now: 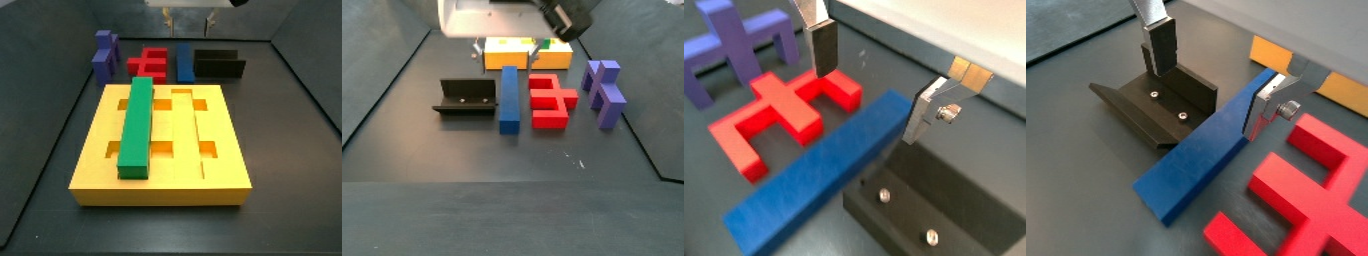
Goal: Pick up the blue object. Move up. Move to above the board. Insert the blue object.
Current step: Pick up the blue object.
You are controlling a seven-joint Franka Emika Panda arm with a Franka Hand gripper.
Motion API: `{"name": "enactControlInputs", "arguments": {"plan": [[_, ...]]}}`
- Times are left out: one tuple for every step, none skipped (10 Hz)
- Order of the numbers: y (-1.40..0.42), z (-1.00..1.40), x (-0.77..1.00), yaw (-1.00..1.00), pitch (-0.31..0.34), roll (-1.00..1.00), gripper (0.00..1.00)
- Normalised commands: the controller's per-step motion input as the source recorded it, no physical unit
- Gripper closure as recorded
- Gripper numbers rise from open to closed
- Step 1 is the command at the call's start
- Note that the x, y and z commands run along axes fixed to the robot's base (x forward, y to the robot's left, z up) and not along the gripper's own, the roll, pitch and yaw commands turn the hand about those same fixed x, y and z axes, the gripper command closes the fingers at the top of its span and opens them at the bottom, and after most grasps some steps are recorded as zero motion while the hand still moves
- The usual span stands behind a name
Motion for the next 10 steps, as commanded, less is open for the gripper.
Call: {"name": "enactControlInputs", "arguments": {"plan": [[-0.18, -0.42, 0.23, 0.11, -0.063, 0.0, 0.0], [-0.11, -0.32, 0.0, 0.18, -0.076, 0.01, 0.0], [-0.15, -0.34, 0.04, 0.23, -0.076, 0.0, 0.0], [-0.16, -0.39, 0.2, 0.13, -0.013, 0.0, 0.0], [-0.17, -0.33, 0.0, 0.06, -0.026, 0.0, 0.0], [-0.07, -0.33, 0.13, 0.0, 0.0, 0.03, 0.0], [0.0, -0.26, 0.04, -0.04, 0.0, 0.07, 0.0], [0.0, -0.19, 0.0, -0.05, 0.0, 0.08, 0.0], [0.0, -0.17, 0.0, -0.03, 0.0, 0.07, 0.0], [0.0, -0.17, 0.0, -0.01, 0.0, 0.06, 0.0]]}}
